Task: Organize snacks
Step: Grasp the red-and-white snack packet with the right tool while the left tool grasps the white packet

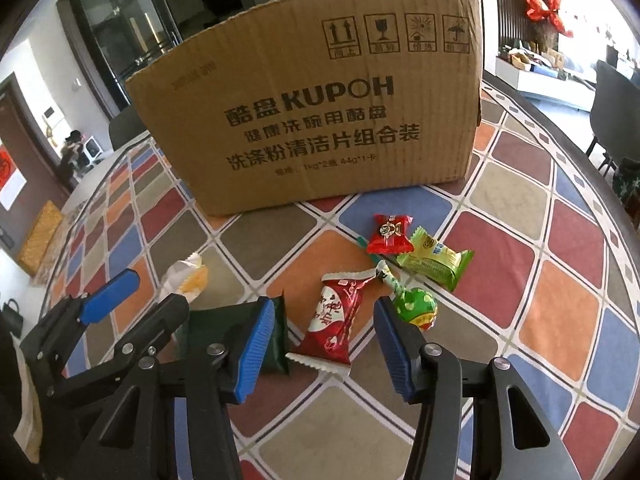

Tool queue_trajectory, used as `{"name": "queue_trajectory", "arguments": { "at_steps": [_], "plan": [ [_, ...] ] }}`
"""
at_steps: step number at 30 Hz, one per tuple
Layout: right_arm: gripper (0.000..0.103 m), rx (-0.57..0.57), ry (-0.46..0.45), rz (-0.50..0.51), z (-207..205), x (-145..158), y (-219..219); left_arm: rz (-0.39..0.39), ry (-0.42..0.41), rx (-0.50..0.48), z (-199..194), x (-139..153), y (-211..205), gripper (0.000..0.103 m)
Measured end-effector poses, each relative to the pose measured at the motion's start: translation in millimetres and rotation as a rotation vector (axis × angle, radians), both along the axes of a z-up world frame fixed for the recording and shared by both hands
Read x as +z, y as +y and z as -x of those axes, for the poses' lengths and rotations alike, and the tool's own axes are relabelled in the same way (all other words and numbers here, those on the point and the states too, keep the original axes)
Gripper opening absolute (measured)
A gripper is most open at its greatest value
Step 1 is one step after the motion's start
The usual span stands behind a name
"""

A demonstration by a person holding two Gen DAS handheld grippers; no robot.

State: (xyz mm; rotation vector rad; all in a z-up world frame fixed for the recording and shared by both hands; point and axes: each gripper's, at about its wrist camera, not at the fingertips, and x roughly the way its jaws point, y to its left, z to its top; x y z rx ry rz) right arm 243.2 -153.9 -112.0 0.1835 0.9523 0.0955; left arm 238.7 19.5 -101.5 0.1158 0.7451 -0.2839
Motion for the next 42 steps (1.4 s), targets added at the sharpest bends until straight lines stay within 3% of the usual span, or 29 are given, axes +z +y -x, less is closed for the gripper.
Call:
{"name": "queue_trajectory", "arguments": {
  "at_steps": [8,15,21,27,42],
  "plan": [
    [0.048,0.002,0.019,0.006,-6,-10,1,0.007,0.034,0.003,-14,-8,-1,0.057],
    [0.042,0.001,0.017,0.013,-8,-13,0,0.022,0.068,0.009,-24,-13,-1,0.046],
    [0.024,0.005,0.013,0.041,-9,-13,0,0.017,0.065,0.016,-25,-13,-1,0.039],
    [0.024,0.012,0.007,0.039,-8,-12,-1,0.002,0.04,0.015,-22,-8,-5,0.036],
    [0.024,0.064,-0.08,0.027,6,20,4,0.057,-0.014,0.039,0,29,-1,0.036]
  ]
}}
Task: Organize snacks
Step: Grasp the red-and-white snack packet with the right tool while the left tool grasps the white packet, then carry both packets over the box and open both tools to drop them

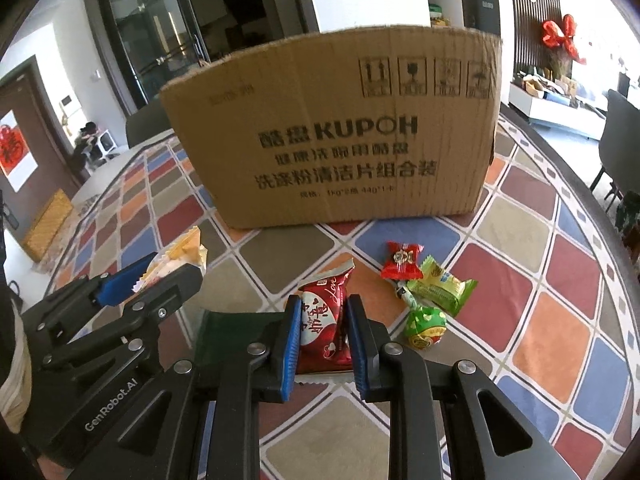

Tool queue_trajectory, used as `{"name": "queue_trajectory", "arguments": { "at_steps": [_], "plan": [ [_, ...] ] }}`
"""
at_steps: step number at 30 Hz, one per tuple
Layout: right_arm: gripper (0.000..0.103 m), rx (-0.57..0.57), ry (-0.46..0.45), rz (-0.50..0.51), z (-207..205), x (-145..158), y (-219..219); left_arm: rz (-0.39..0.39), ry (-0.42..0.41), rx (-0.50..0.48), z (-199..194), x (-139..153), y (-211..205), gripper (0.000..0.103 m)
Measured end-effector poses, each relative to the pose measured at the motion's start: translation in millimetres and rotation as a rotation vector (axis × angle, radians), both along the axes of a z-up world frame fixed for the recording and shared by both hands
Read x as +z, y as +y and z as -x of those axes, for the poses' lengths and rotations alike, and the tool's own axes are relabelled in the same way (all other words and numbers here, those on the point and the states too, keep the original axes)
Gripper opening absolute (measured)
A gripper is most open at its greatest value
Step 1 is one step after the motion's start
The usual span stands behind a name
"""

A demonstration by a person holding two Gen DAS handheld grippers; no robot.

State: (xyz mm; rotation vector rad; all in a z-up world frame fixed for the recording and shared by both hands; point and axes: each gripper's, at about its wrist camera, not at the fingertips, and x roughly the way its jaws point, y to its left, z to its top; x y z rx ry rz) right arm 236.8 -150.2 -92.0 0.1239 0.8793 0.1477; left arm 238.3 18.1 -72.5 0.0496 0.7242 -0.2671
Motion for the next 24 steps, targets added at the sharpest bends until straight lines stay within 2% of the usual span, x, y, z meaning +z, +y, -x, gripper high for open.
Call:
{"name": "queue_trajectory", "arguments": {
  "at_steps": [16,24],
  "plan": [
    [0.024,0.017,-0.12,-0.048,24,52,-10,0.029,-0.101,0.023,25,53,-7,0.036],
    [0.024,0.023,-0.171,-0.057,17,73,-23,0.04,-0.142,0.019,18,79,-18,0.036]
  ]
}}
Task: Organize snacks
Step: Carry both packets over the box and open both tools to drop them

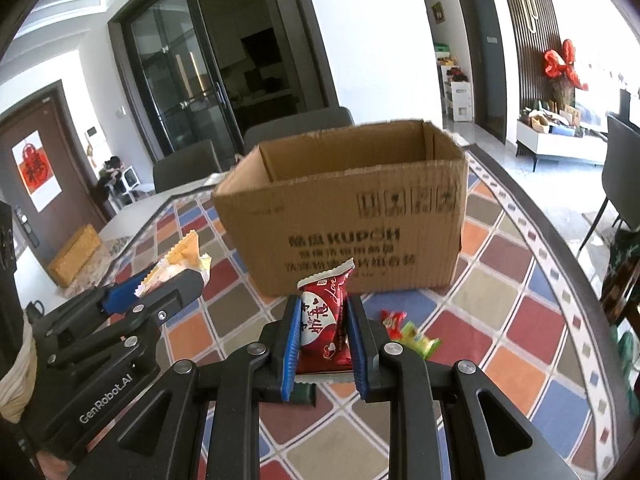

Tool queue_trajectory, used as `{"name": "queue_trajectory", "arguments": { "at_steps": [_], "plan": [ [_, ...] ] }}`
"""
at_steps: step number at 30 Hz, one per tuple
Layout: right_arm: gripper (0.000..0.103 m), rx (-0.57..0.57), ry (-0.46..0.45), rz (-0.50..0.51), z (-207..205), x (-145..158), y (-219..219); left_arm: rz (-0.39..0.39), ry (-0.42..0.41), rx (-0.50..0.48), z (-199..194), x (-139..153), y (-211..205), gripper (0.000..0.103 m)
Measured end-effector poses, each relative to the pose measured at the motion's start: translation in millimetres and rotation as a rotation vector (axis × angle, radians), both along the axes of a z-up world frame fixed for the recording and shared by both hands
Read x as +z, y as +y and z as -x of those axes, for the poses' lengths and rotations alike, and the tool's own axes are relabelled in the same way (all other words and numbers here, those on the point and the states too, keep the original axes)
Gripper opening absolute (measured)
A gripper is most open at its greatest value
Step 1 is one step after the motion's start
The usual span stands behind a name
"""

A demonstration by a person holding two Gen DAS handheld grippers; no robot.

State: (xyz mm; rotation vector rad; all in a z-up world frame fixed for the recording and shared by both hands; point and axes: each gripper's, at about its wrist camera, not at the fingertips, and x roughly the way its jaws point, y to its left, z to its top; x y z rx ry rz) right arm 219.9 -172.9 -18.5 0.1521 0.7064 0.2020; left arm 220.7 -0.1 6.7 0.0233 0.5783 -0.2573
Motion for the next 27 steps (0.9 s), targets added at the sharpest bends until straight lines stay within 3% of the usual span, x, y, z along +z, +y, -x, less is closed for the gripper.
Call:
{"name": "queue_trajectory", "arguments": {
  "at_steps": [17,27],
  "plan": [
    [0.024,0.03,-0.104,0.013,-53,54,-14,0.004,-0.053,-0.001,-55,49,-13,0.036],
    [0.024,0.058,-0.079,0.026,-94,65,-20,-0.011,-0.026,-0.016,-99,62,-19,0.036]
  ]
}}
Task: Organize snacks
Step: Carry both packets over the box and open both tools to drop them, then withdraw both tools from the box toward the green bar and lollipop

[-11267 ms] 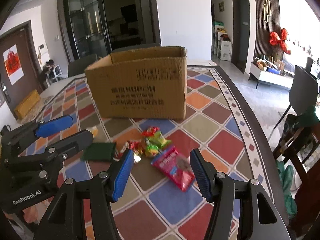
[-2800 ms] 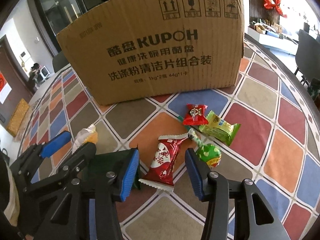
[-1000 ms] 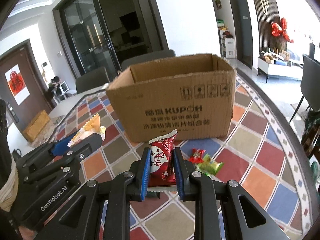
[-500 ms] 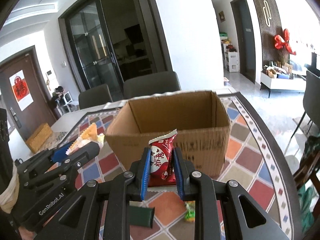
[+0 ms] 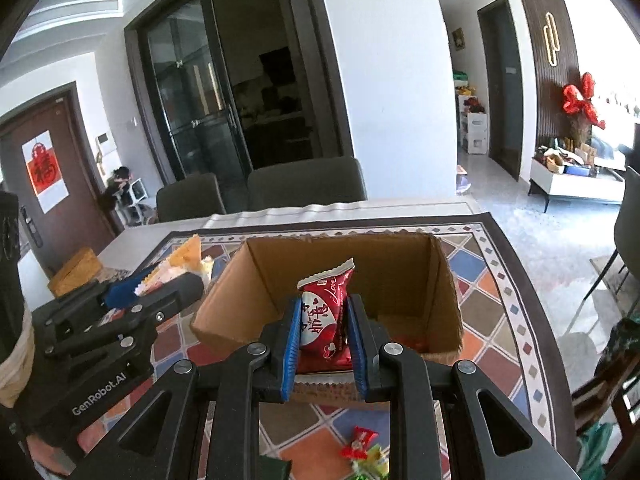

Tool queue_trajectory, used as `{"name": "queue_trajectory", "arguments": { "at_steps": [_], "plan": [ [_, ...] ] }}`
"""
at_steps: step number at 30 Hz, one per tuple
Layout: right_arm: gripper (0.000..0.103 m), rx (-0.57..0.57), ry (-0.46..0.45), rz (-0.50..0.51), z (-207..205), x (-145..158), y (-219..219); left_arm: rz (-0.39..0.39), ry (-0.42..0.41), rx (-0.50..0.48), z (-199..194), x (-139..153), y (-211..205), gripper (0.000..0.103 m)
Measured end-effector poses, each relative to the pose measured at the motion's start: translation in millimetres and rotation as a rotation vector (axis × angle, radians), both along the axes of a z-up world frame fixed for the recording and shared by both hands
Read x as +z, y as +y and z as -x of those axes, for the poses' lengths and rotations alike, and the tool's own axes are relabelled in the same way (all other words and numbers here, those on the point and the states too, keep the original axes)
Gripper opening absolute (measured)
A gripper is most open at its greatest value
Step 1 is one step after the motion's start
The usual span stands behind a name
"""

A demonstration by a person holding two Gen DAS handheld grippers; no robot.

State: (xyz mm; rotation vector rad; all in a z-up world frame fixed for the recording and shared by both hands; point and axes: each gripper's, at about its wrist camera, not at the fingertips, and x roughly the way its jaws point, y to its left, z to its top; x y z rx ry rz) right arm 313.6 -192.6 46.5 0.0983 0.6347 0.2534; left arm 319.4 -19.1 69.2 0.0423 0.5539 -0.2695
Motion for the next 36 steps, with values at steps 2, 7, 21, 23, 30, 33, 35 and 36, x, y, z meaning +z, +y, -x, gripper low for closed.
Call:
{"name": "queue_trajectory", "arguments": {
  "at_steps": [2,7,21,23,30,33,35,36],
  "plan": [
    [0.024,0.014,0.007,0.004,-8,1,1,0.005,0.015,-0.004,-9,0,0,0.036],
    [0.024,0.007,0.005,0.035,-24,3,3,0.021,0.066,-0.003,-32,-5,-1,0.036],
    [0.043,-0.034,0.051,0.075,-55,-6,-6,-0.011,0.119,0.006,-53,-16,-7,0.058],
    [0.043,-0.037,0.041,0.081,-50,-4,-8,-0.03,0.098,0.018,-44,-14,-8,0.058],
    [0.043,-0.05,-0.007,0.074,-20,2,-15,-0.049,0.033,0.013,-7,-7,-11,0.06],
    [0.043,-0.041,-0.016,0.069,-6,4,-16,-0.059,0.003,0.012,11,-5,-11,0.062],
    [0.043,-0.04,-0.024,0.068,5,4,-17,-0.059,-0.007,0.015,22,-6,-11,0.063],
    [0.043,-0.038,-0.026,0.068,10,3,-18,-0.055,-0.007,0.02,28,-7,-10,0.063]
  ]
}}
